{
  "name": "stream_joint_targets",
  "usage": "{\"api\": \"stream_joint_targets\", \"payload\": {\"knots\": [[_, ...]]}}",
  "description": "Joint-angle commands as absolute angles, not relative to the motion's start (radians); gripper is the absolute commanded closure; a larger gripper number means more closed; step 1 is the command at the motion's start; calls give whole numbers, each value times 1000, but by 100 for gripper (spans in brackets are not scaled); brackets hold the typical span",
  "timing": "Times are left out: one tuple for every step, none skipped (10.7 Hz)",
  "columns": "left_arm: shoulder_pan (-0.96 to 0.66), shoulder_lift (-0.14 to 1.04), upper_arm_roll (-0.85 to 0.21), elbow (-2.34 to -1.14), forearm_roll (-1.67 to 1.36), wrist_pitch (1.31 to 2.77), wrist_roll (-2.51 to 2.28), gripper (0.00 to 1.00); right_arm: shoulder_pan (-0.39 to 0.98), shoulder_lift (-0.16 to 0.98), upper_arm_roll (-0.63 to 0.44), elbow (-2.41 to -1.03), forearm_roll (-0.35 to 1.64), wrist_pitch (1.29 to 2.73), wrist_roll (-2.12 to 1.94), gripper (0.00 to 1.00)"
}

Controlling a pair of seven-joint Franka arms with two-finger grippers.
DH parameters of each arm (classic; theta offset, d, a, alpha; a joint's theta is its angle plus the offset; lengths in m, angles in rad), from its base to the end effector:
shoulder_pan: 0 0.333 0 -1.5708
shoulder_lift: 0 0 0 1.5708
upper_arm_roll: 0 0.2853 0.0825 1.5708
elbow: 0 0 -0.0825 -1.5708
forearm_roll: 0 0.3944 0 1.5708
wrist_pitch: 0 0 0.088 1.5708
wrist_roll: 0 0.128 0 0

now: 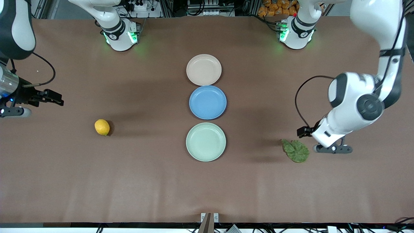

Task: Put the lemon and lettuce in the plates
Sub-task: 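Reach the left gripper to the lettuce while the right gripper reaches the lemon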

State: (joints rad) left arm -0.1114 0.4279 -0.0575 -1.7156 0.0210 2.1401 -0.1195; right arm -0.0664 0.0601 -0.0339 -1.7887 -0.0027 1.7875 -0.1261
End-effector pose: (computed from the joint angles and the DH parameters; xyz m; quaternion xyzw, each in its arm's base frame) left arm 0.6485 -0.1070 0.2861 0.9996 -0.0278 -0.0017 0.0029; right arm 0.5785 -0.0582 0.4508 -0.9994 -0.0132 0.0307 0.0012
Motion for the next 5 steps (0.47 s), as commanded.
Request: {"api": "stream_joint_targets", "payload": {"knots": [[-115,520,-61,-1698,43,2210,-121,0,-74,147,-32,-1782,-20,1880,-126,0],[-112,522,-61,-1701,41,2210,-123,0,-80,178,-32,-1776,-20,1911,-126,0],[-106,532,-61,-1701,41,2210,-121,0,-81,193,-32,-1755,-20,1904,-126,0],[-97,544,-61,-1700,43,2220,-121,0,-74,202,-32,-1752,-18,1904,-126,0],[-89,570,-60,-1700,43,2241,-118,2,-66,233,-31,-1750,-18,1910,-127,0]]}}
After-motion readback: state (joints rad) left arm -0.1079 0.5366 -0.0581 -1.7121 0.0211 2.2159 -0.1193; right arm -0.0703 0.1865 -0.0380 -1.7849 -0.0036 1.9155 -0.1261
